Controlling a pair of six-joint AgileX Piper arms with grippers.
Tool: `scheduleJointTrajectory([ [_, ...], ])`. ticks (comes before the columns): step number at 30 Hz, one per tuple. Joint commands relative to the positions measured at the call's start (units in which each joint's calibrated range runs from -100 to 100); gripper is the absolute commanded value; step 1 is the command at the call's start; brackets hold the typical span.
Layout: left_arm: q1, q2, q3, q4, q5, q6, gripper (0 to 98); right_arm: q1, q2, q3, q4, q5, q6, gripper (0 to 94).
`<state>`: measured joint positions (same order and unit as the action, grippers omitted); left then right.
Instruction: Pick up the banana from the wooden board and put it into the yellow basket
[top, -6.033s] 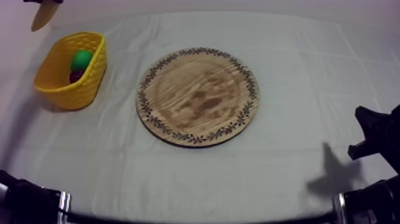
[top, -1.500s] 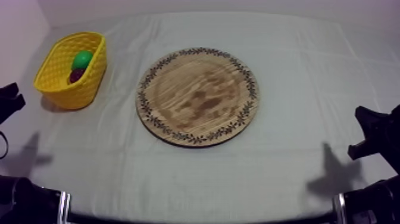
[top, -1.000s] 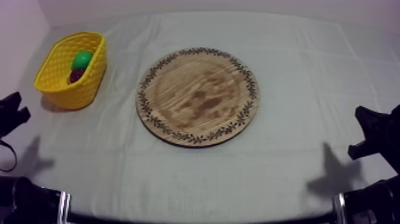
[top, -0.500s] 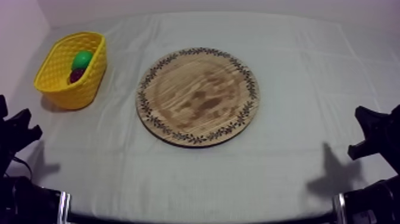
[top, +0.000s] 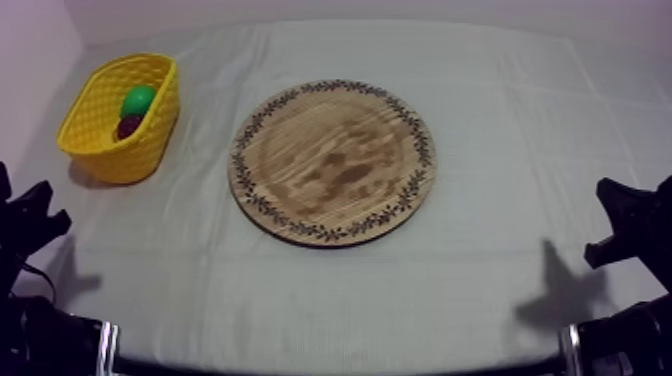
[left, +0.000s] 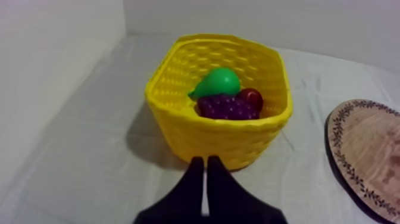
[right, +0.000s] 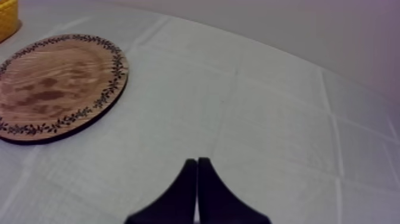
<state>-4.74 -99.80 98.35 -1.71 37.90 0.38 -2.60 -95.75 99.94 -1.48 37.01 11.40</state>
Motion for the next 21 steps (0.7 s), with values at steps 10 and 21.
scheduleJointTrajectory([
  [10, 0.4, 0.0, 0.2, -0.03, -0.8, 0.4, 0.0, 0.0, 0.0, 0.0, 0.0, 0.0, 0.0, 0.3],
  [21, -0.1, 0.0, 0.2, -0.15, -0.5, -0.3, 0.0, 0.0, 0.0, 0.0, 0.0, 0.0, 0.0, 0.3],
])
